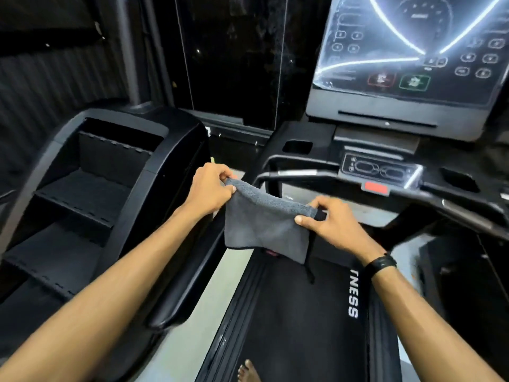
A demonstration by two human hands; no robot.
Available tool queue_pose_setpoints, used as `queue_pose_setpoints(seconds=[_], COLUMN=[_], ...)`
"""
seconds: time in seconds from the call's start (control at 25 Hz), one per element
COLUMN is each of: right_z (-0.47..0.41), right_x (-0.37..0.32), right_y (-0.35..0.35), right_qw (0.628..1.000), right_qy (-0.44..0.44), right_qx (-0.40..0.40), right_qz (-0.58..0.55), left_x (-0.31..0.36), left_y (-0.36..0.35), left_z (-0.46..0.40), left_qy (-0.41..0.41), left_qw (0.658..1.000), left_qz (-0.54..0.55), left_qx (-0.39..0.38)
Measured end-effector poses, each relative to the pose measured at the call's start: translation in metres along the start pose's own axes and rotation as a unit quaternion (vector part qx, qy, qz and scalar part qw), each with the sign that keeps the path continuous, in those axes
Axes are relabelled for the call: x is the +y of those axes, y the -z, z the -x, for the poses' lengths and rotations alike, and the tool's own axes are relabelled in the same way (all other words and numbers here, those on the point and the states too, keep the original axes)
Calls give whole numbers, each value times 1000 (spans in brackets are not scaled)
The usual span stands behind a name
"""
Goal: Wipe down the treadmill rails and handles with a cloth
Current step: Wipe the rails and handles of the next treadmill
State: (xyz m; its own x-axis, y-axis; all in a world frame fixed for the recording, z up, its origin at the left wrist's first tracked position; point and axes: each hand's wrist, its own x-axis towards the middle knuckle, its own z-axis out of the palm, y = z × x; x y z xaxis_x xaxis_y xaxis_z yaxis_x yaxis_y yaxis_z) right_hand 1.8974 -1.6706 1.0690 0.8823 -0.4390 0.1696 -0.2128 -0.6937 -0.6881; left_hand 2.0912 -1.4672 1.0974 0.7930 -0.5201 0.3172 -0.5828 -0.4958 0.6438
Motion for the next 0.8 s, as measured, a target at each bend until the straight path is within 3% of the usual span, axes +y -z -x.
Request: queue_pose_setpoints(seconds=[0.2,0.44,0.64,0.8], right_z=[118,184,200,185], right_x=[1,-51,-116,-138], right_y=[-61,-142,-233,-293], right_qw=[966,908,858,766], right_qy=[-79,-133,-136,-282], right_qx=[-55,-93,-59,74], right_qz=[-238,-387,-492,-573], left_x=[0,-21,-68,-111], left_y=[-7,12,22,32], left_z=[70,114,129,135], left_qy=[-21,-40,-59,-31], left_qw=[991,988,978,981], left_qz=[-25,-25,-61,-1], left_qx=[-130,-147,-189,-193])
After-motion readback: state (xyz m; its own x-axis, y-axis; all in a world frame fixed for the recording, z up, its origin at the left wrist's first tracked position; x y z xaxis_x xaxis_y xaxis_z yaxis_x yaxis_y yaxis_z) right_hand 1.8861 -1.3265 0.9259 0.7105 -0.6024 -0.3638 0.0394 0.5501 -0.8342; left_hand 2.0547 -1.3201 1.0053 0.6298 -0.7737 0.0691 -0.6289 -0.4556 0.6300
